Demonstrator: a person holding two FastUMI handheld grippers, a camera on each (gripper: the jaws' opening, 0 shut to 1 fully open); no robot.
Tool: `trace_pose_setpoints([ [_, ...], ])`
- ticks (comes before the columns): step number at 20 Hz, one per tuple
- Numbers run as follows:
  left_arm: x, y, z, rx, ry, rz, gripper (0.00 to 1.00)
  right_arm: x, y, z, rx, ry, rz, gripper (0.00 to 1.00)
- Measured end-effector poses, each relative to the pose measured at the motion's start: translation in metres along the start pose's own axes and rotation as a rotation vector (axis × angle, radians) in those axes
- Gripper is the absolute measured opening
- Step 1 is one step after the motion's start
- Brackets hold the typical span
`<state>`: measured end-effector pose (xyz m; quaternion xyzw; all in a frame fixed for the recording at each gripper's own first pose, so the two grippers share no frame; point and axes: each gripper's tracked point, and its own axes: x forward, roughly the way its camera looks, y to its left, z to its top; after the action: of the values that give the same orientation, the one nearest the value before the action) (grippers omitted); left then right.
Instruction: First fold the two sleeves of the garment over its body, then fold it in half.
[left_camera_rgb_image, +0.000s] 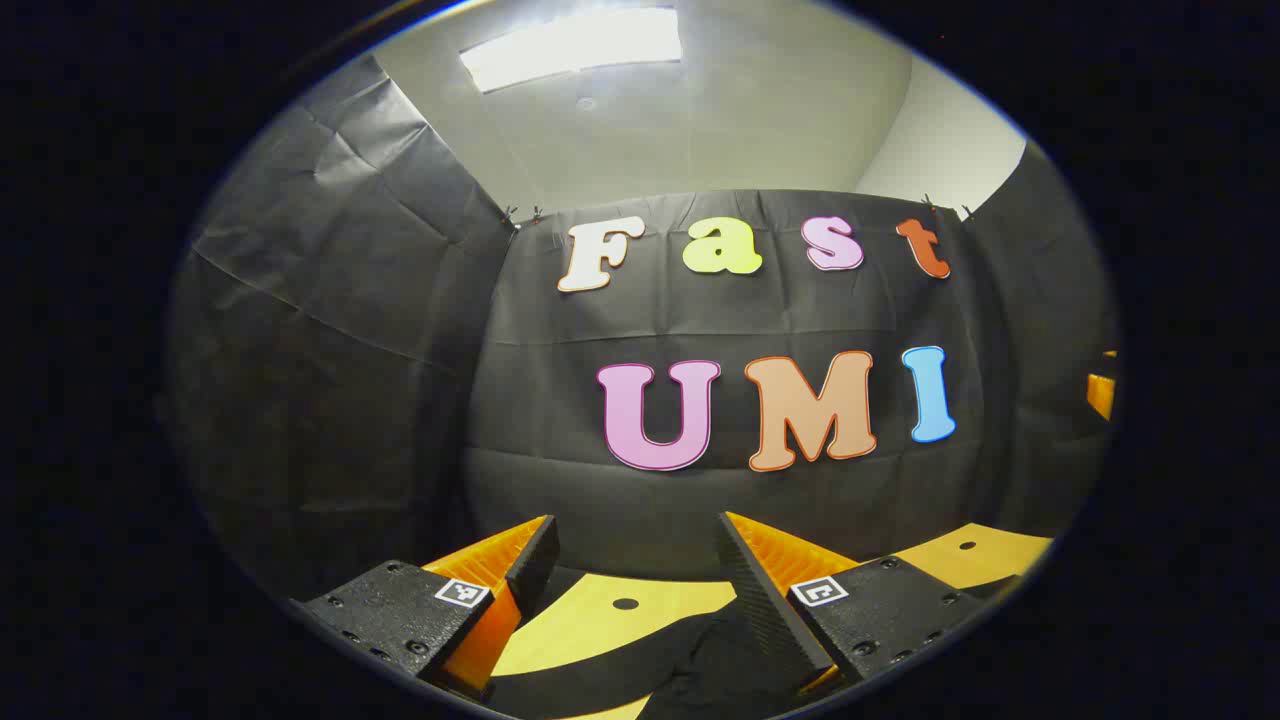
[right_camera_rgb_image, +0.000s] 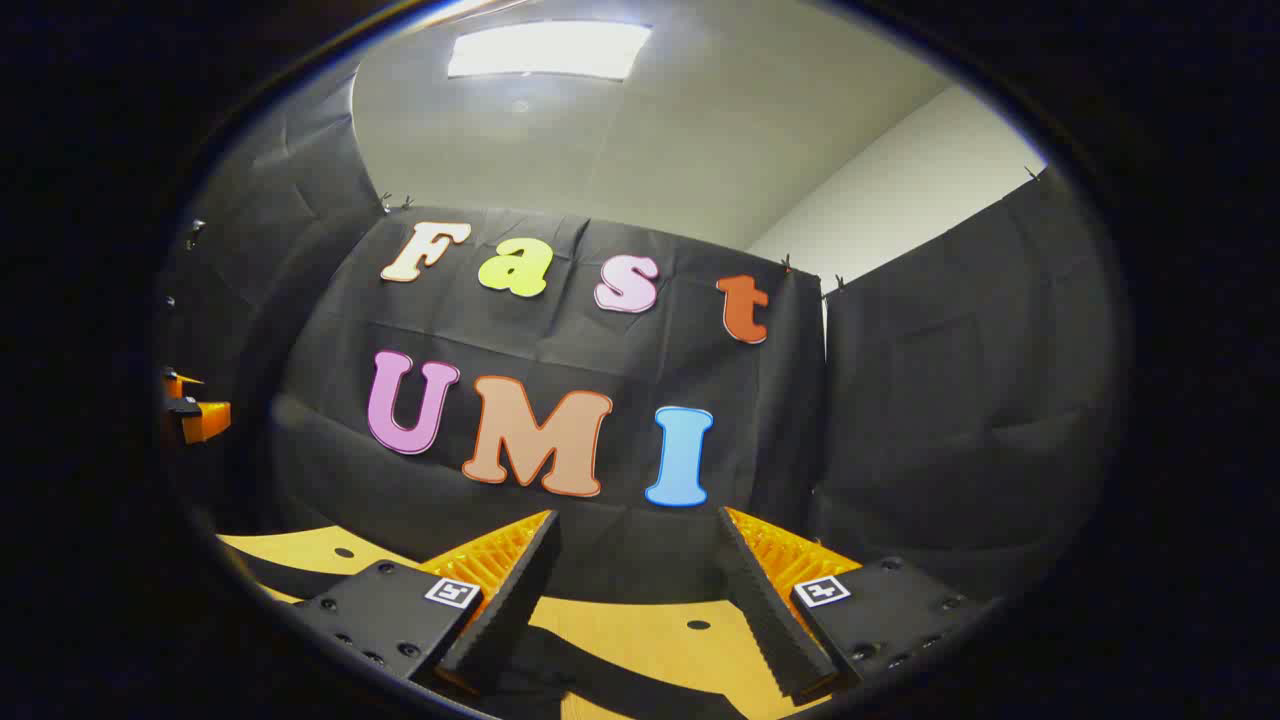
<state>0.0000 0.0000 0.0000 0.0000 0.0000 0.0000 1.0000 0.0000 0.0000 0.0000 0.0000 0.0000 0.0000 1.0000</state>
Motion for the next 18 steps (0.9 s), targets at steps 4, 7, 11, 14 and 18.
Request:
trace_pose_setpoints([
  [4, 0.001, -0.001, -0.001, 0.022, 0.008, -0.013, 0.93, -0.003, 0.003, -0.002, 0.009, 0.013, 0.000, 0.98],
  [7, 0.001, -0.001, -0.003, 0.021, 0.014, -0.020, 0.93, -0.004, -0.001, -0.003, 0.015, 0.021, -0.010, 0.98],
  [11, 0.001, -0.002, -0.007, 0.008, 0.021, -0.025, 0.93, -0.004, -0.001, -0.002, -0.003, 0.020, -0.021, 0.99],
  [14, -0.001, 0.003, -0.009, 0.014, 0.029, -0.021, 0.93, -0.003, 0.007, -0.002, -0.011, 0.019, -0.004, 1.00],
  [18, -0.003, 0.011, -0.012, 0.029, 0.040, -0.010, 0.93, -0.001, 0.012, 0.000, -0.003, 0.020, 0.008, 1.00],
])
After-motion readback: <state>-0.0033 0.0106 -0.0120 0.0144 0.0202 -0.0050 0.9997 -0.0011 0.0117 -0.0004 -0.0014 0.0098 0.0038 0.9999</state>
